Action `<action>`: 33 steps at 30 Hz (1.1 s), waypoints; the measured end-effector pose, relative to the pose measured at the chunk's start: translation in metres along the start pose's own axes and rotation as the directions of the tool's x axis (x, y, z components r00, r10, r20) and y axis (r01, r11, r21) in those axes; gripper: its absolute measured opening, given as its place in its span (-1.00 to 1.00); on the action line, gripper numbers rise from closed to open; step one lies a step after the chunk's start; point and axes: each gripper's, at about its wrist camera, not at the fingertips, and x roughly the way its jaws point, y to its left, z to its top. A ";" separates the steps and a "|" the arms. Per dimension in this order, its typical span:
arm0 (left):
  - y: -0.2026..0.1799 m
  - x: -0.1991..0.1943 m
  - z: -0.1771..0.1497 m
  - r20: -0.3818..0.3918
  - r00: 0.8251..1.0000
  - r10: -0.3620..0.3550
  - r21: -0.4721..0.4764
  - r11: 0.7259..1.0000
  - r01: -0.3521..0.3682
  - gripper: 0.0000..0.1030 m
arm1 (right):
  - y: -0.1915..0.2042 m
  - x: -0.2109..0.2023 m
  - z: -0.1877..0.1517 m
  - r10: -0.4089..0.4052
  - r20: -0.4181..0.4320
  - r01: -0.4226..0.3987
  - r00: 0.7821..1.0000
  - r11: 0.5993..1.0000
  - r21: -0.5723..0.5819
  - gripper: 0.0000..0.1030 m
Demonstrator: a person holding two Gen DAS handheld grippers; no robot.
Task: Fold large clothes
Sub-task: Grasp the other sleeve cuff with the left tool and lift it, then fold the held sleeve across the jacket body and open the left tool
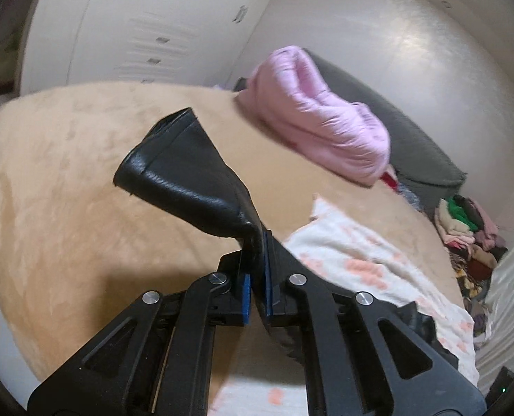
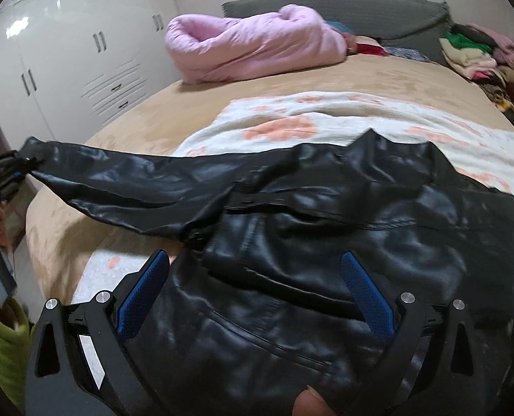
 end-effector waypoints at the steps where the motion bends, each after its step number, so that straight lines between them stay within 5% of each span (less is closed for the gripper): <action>1: -0.010 -0.004 0.003 0.006 1.000 -0.012 0.018 1.000 0.012 -1.00 | -0.006 -0.003 0.000 -0.003 0.005 0.003 1.000 1.000 0.011 0.92; 13: -0.106 -0.042 0.001 0.053 0.991 -0.123 0.207 0.972 0.110 -1.00 | -0.056 -0.058 -0.002 -0.008 0.124 -0.005 0.992 0.994 0.109 0.92; 33: -0.217 -0.046 -0.061 -0.052 0.969 -0.242 0.412 0.879 0.241 -1.00 | -0.157 -0.106 -0.037 -0.100 0.174 0.038 0.980 0.944 0.327 0.92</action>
